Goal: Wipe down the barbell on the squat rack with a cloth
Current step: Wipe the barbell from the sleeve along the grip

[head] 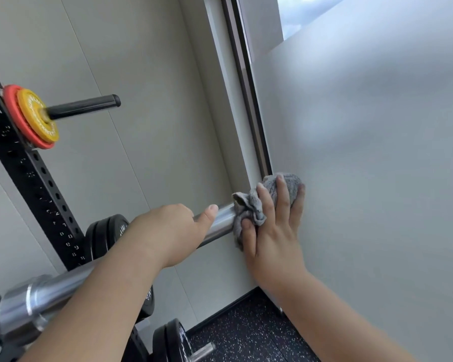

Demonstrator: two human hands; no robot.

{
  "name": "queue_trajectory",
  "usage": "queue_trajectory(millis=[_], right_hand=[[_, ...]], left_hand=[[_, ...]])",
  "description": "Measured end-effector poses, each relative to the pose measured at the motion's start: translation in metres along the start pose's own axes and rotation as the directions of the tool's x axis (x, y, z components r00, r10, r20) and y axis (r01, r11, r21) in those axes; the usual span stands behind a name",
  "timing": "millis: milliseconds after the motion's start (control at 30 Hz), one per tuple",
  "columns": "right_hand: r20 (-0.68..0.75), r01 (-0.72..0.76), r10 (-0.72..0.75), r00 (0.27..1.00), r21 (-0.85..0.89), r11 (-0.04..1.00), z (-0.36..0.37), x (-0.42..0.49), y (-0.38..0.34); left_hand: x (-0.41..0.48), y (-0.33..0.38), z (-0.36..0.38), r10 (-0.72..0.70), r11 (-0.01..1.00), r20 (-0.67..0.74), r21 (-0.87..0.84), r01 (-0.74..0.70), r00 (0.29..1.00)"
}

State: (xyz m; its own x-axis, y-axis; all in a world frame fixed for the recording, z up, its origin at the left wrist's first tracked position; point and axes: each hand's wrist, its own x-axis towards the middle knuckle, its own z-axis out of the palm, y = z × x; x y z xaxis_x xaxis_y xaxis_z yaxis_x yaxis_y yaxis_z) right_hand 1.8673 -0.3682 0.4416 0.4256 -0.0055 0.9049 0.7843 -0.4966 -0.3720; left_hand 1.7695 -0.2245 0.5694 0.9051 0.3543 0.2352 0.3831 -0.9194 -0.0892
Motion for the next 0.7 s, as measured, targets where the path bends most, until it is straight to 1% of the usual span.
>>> queue_trajectory(millis=[67, 133, 167, 200, 267, 333, 367, 433, 500, 567, 600, 700], right_hand=[[0.058, 0.006, -0.006, 0.998, -0.003, 1.000, 0.003, -0.007, 0.002], [0.108, 0.077, -0.071, 0.992, -0.051, 0.996, 0.000, -0.002, 0.015], [0.115, 0.083, -0.073, 0.991, -0.082, 0.993, -0.005, 0.007, 0.021], [0.107, 0.053, -0.043, 0.993, -0.094, 0.994, -0.010, 0.017, 0.028], [0.065, -0.096, 0.097, 0.993, -0.023, 0.995, -0.018, 0.036, 0.036], [0.055, -0.270, 0.266, 0.962, 0.083, 0.959, -0.019, 0.045, 0.031], [0.061, -0.326, 0.321, 0.945, 0.114, 0.938, -0.017, 0.045, 0.025], [0.074, -0.370, 0.364, 0.929, 0.121, 0.921, -0.011, 0.037, 0.012], [0.083, -0.346, 0.338, 0.938, 0.111, 0.932, -0.010, 0.027, 0.008], [0.079, -0.344, 0.336, 0.939, 0.145, 0.928, -0.018, 0.032, 0.014], [0.092, -0.380, 0.369, 0.925, 0.168, 0.910, -0.022, 0.040, 0.019], [0.176, -0.523, 0.492, 0.852, 0.247, 0.816, -0.030, 0.065, 0.028]], left_hand=[[0.001, -0.001, 0.000, -0.002, 1.000, -0.003, -0.010, 0.002, 1.000], [0.000, -0.001, 0.000, 0.025, 0.999, -0.067, -0.038, -0.028, 0.997], [-0.002, -0.001, 0.000, 0.042, 0.997, -0.115, -0.054, -0.049, 0.993], [-0.004, -0.001, -0.001, 0.054, 0.995, -0.159, -0.072, -0.066, 0.986], [-0.009, -0.001, -0.002, 0.064, 0.991, -0.223, -0.100, -0.089, 0.973], [-0.012, 0.001, -0.003, 0.074, 0.992, -0.283, -0.079, -0.100, 0.956], [-0.015, 0.003, -0.002, 0.077, 0.994, -0.311, -0.051, -0.098, 0.947], [-0.021, 0.010, 0.006, 0.085, 0.996, -0.348, 0.025, -0.082, 0.934], [-0.029, 0.018, 0.017, 0.121, 0.989, -0.372, 0.120, -0.082, 0.920], [-0.031, 0.022, 0.022, 0.144, 0.979, -0.376, 0.188, -0.076, 0.915], [-0.030, 0.021, 0.022, 0.144, 0.977, -0.373, 0.204, -0.070, 0.917], [-0.026, 0.018, 0.020, 0.132, 0.976, -0.368, 0.209, -0.056, 0.921]])
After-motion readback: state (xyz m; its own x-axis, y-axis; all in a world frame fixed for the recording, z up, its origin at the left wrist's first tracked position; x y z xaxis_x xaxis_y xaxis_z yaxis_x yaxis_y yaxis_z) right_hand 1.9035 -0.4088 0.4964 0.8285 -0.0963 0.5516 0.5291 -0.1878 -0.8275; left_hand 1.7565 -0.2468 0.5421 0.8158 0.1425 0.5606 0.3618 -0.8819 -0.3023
